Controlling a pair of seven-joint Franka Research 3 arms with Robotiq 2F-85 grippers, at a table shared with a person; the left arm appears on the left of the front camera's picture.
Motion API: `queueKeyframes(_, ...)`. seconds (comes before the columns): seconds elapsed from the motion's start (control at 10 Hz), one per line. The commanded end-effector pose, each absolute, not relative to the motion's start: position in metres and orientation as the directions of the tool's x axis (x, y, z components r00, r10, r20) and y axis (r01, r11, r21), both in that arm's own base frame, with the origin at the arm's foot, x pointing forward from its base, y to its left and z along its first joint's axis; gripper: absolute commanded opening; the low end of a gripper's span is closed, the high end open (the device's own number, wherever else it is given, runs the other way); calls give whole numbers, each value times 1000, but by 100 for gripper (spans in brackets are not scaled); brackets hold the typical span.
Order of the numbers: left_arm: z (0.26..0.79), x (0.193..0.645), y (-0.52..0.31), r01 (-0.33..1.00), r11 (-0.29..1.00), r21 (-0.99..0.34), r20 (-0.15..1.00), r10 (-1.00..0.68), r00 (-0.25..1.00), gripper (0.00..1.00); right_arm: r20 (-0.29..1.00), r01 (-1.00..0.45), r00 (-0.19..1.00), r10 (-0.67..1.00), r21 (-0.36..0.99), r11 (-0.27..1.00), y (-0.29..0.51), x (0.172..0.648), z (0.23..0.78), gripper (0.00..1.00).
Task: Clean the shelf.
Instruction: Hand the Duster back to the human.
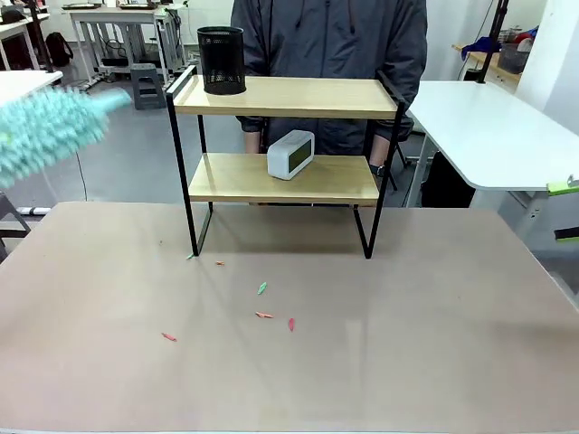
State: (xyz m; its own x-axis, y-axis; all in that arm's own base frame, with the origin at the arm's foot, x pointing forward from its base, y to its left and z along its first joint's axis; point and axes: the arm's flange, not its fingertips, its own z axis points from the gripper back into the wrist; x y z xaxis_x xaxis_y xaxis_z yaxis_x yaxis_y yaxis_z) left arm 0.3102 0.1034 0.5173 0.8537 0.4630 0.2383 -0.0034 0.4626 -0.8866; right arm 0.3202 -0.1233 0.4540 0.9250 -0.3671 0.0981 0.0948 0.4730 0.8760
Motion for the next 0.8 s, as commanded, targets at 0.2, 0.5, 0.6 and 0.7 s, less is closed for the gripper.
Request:
queueKeyframes(0.2,517,310,103,-3,463,-887,238,463,854,3,118,71,929,-352,875,479,-126,321,455,100)
queueKeyframes(0.5,517,310,103,-3,463,-887,238,463,854,3,118,71,929,-352,875,479,-126,321,455,100)
queueKeyframes(0.6,517,310,103,-3,463,-887,238,463,854,3,118,71,929,-352,875,479,-126,321,455,100)
queueKeyframes(0.7,517,310,103,-3,463,-887,238,463,854,3,118,71,929,-352,875,479,-126,321,455,100)
